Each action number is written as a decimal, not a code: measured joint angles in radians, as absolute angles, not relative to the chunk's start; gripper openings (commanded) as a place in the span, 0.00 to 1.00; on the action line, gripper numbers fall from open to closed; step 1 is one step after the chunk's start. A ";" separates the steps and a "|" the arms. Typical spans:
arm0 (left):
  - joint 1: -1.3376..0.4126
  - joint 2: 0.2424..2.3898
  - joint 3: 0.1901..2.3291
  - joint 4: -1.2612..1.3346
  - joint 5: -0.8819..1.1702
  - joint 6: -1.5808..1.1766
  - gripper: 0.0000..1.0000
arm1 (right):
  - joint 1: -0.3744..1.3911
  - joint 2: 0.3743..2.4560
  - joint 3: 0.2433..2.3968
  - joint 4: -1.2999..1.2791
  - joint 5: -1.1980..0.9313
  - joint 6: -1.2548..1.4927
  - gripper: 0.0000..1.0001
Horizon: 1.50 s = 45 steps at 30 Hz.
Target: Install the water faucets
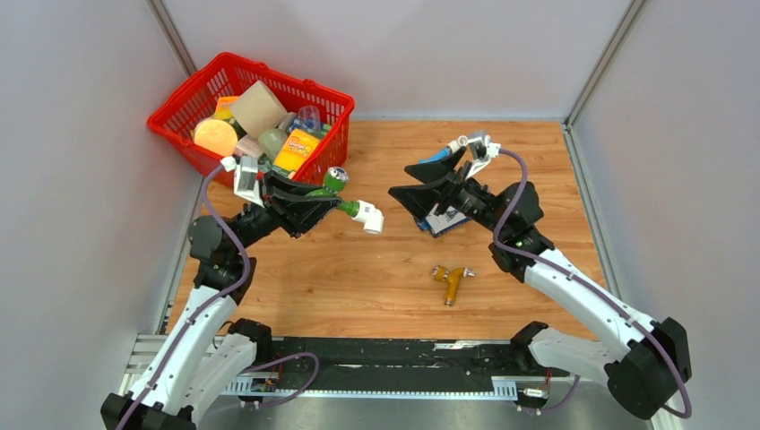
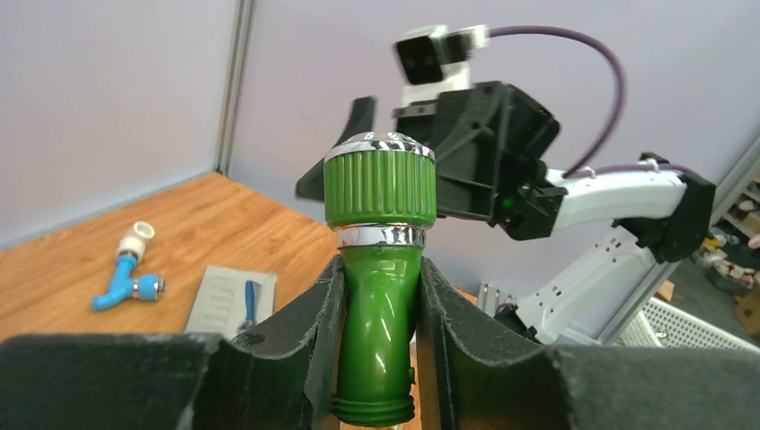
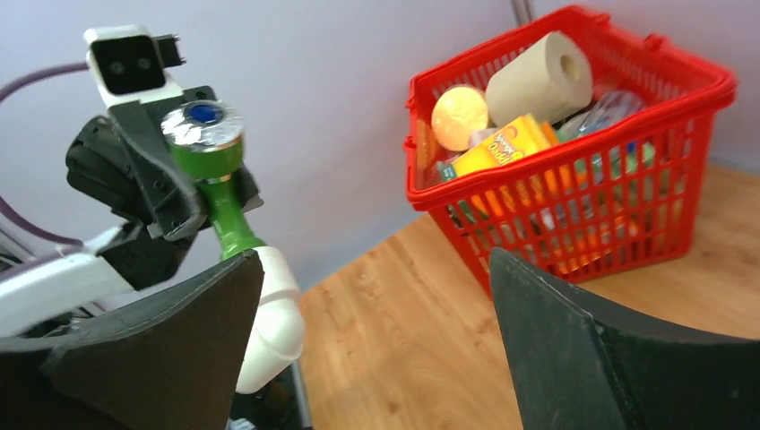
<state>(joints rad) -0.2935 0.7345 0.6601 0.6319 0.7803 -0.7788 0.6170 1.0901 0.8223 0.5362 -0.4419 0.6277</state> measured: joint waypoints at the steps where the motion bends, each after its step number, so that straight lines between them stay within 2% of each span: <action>1: -0.294 0.735 0.664 0.609 0.772 -0.782 0.00 | 0.619 1.070 0.818 0.529 -0.430 0.584 1.00; 9: -0.294 0.794 0.716 0.389 0.690 -0.860 0.00 | 0.665 0.956 0.716 0.542 -0.393 0.189 1.00; 18: -0.294 0.872 0.749 0.292 0.657 -0.952 0.00 | 0.941 0.928 0.622 0.545 -0.326 -0.350 1.00; 24: -0.294 0.896 0.749 0.299 0.678 -1.015 0.00 | 1.102 0.977 0.587 0.635 -0.160 -0.667 0.98; 31: -0.294 0.896 0.749 0.316 0.710 -1.049 0.00 | 1.149 1.108 0.576 0.791 0.016 -0.886 0.87; 37: -0.294 0.896 0.749 0.321 0.734 -1.058 0.00 | 1.151 1.163 0.577 0.869 0.067 -0.950 0.73; 43: -0.294 0.895 0.749 0.326 0.752 -1.058 0.00 | 1.151 1.179 0.596 0.878 0.078 -0.952 0.56; 45: -0.294 0.895 0.749 0.326 0.754 -1.058 0.00 | 1.151 1.179 0.611 0.867 0.075 -0.943 0.45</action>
<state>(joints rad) -0.2939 0.8951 0.7490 0.3264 0.7536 -1.0576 1.1515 1.1786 0.6106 0.8673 0.0753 -0.9432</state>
